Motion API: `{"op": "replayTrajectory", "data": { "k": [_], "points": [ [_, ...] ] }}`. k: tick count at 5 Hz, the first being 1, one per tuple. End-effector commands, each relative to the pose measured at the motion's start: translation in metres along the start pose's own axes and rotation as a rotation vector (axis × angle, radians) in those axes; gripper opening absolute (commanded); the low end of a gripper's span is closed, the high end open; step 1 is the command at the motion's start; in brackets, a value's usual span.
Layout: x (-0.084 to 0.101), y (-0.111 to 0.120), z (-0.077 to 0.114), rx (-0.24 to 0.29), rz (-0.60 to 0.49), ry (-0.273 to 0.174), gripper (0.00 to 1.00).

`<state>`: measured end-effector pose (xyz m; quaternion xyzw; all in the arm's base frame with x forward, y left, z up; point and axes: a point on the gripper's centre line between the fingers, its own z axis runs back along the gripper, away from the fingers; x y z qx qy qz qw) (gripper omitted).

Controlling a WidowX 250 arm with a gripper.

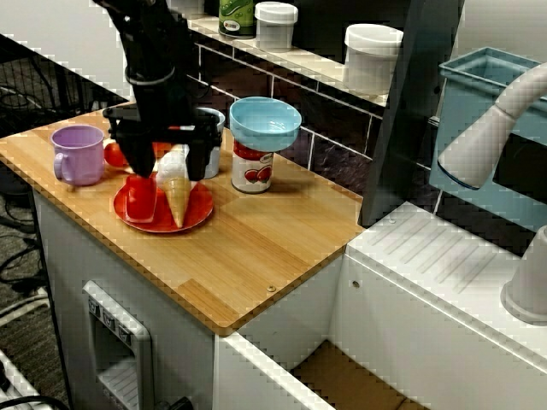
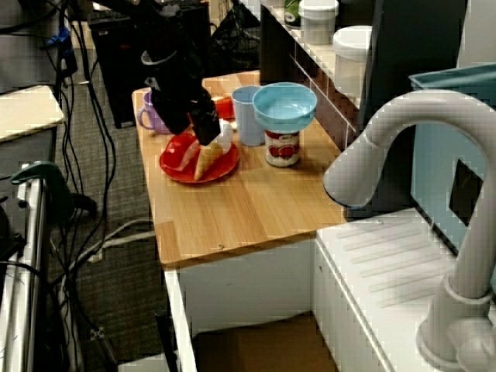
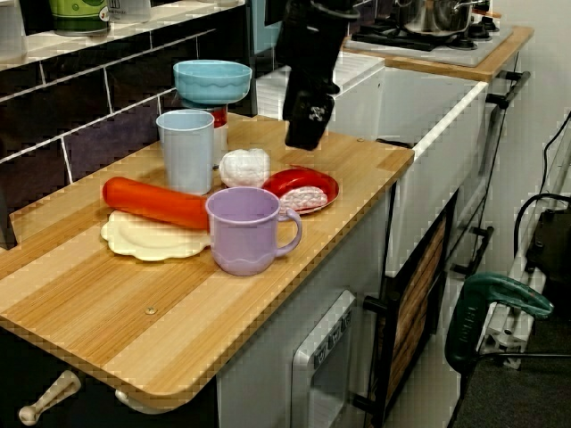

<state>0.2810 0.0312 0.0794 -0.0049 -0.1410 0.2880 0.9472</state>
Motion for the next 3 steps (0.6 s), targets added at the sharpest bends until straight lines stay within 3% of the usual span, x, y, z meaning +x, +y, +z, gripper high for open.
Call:
{"op": "replayTrajectory", "data": {
  "k": [1, 2, 3],
  "points": [
    [0.031, -0.001, 0.005, -0.007, 0.01, -0.08, 1.0],
    [0.038, 0.001, -0.001, 0.009, -0.004, -0.116, 1.0],
    [0.046, 0.008, -0.01, 0.026, 0.0, -0.121, 1.0]
  ]
}}
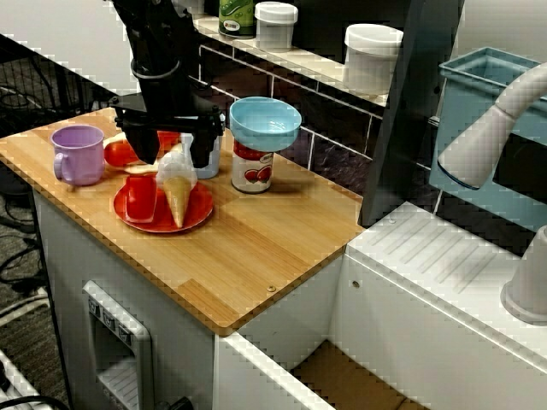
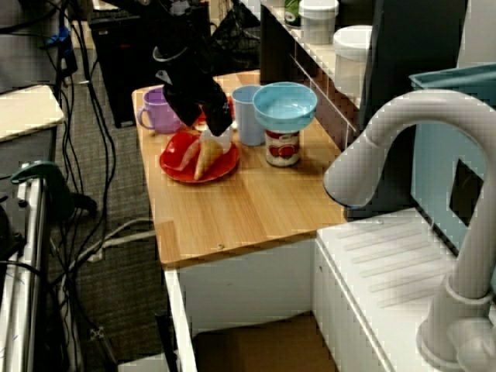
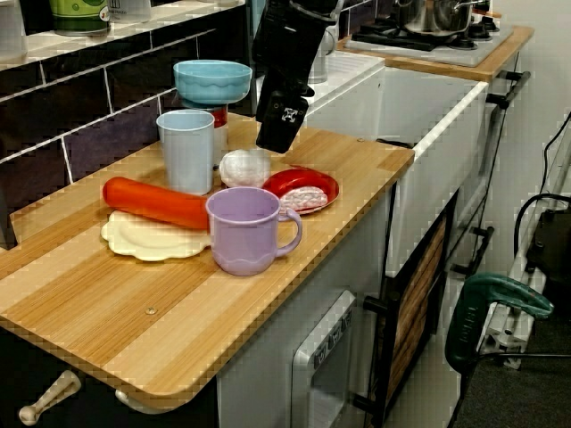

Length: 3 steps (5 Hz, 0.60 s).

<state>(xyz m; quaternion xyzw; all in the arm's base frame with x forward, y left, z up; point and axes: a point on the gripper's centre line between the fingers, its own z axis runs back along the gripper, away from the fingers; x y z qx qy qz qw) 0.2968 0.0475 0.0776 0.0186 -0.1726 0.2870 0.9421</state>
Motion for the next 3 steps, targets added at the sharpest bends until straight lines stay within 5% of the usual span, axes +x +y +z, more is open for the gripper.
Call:
{"op": "replayTrajectory", "data": {
  "k": [1, 3],
  "points": [
    [0.0295, 0.0054, -0.0076, 0.008, 0.004, -0.061, 1.0],
    [0.0316, 0.0131, -0.0122, 0.021, 0.024, -0.055, 1.0]
  ]
}}
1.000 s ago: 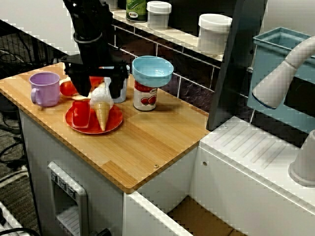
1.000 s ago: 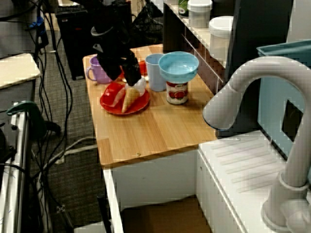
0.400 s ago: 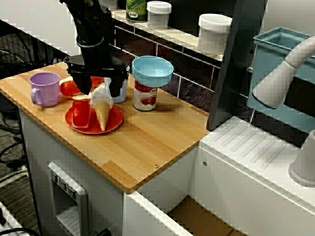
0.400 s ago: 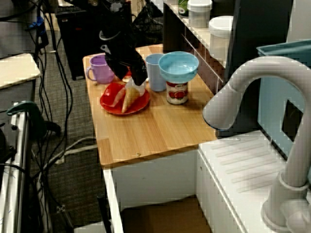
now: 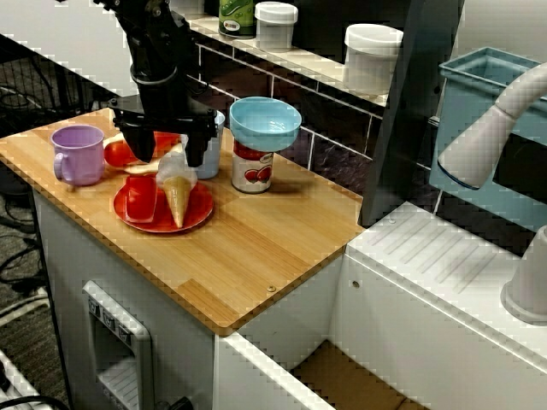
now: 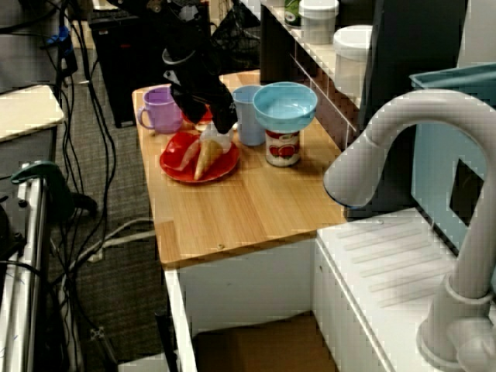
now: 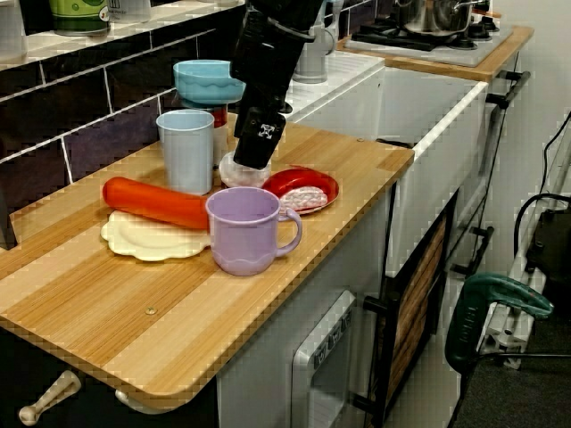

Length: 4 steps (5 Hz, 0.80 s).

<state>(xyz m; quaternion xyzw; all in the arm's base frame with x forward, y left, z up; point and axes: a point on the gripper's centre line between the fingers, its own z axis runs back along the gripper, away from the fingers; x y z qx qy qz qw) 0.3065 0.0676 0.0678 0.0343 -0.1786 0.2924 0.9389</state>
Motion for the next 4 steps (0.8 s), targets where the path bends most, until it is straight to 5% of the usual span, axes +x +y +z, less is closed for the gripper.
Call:
{"op": "replayTrajectory", "data": {
  "k": [1, 4],
  "points": [
    [0.012, 0.0, 0.0, 0.0, 0.02, -0.021, 1.0],
    [0.005, -0.007, -0.013, 0.002, 0.094, 0.003, 1.0]
  ]
}}
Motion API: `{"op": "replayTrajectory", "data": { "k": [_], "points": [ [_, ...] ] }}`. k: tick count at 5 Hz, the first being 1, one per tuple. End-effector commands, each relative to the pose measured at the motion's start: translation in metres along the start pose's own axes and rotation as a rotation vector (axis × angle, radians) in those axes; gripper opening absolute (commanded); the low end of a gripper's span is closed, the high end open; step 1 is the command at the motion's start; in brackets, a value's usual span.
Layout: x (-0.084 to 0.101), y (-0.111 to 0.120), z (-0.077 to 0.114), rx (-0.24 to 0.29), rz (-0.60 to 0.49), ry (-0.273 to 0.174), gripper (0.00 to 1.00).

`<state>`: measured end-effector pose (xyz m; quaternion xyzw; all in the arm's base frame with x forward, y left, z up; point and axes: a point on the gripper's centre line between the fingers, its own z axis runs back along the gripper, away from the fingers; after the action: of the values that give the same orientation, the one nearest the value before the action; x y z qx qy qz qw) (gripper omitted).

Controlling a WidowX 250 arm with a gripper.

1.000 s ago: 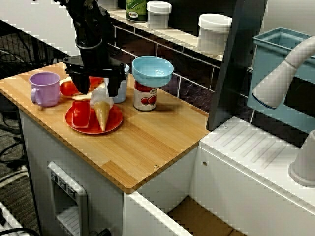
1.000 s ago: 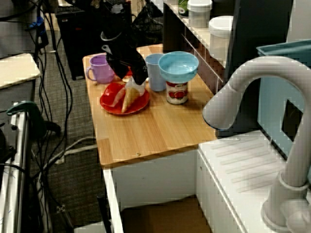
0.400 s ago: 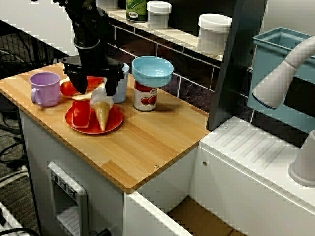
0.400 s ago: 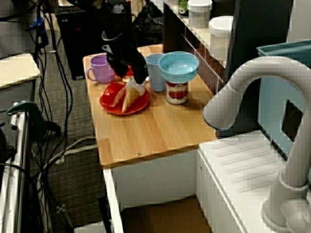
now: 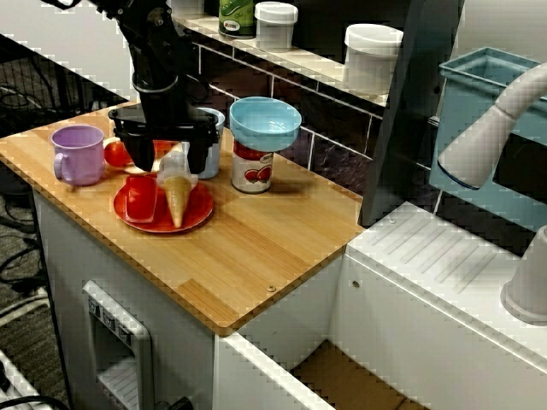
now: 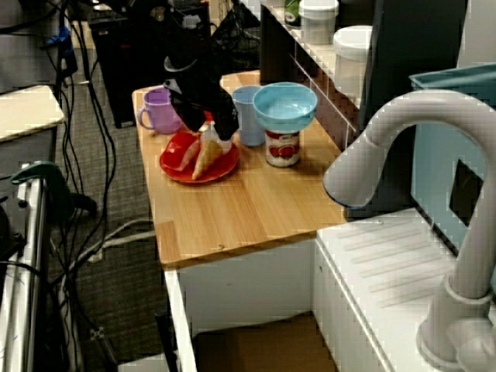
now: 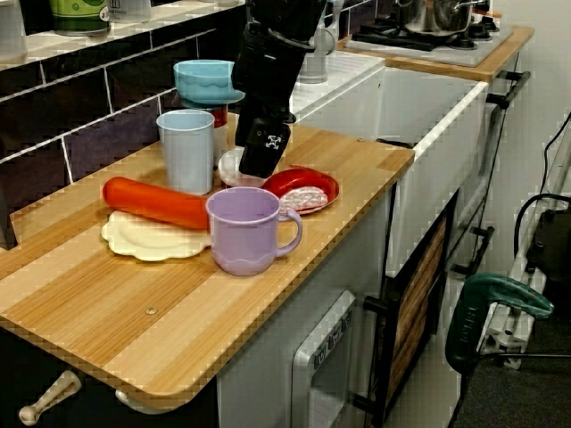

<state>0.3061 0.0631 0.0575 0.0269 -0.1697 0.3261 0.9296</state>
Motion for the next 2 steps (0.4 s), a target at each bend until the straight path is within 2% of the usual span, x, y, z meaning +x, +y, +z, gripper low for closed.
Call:
{"op": "replayTrajectory", "data": {
  "k": [1, 2],
  "points": [
    [0.0108, -0.0083, -0.0087, 0.007, 0.023, -0.02, 1.0],
    [0.0128, -0.0108, -0.0118, 0.002, 0.016, -0.015, 1.0]
  ]
}}
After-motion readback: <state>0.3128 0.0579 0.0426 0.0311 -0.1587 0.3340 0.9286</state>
